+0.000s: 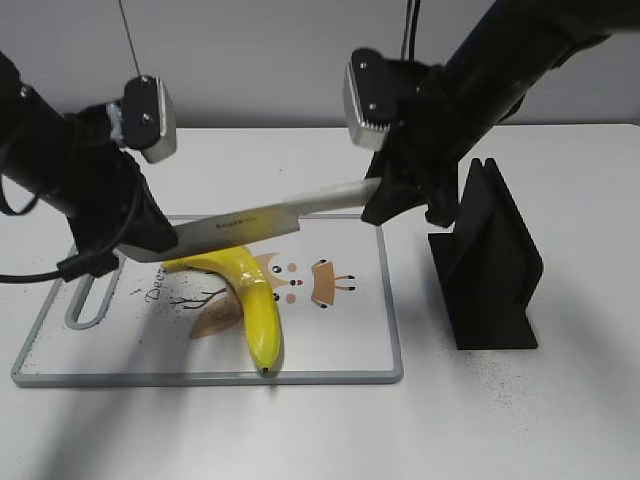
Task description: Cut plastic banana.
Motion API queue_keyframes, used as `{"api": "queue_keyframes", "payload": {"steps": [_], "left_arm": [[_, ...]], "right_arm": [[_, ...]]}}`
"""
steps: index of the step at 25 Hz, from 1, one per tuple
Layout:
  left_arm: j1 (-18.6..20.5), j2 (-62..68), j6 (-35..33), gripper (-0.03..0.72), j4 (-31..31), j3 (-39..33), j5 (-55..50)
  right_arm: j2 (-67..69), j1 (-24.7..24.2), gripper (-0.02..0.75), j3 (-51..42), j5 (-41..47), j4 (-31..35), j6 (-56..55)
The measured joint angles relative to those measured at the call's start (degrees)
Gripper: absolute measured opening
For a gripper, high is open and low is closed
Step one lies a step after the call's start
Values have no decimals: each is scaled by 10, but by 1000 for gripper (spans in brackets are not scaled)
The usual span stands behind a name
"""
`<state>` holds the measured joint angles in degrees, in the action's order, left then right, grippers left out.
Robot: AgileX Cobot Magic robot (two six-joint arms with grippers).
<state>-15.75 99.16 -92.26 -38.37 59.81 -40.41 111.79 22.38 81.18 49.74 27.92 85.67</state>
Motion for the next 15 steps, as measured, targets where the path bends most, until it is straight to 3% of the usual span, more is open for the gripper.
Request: {"api": "queue_keyframes", "payload": {"steps": [6,15], "left_arm": [[-31,97,-1,-5,-20,-22,100],[-47,86,0,-6,11,-22,103]], "right_arm": [[106,-2,173,1,-36,-22,7],[88,-1,174,3,-38,-33,7]]}}
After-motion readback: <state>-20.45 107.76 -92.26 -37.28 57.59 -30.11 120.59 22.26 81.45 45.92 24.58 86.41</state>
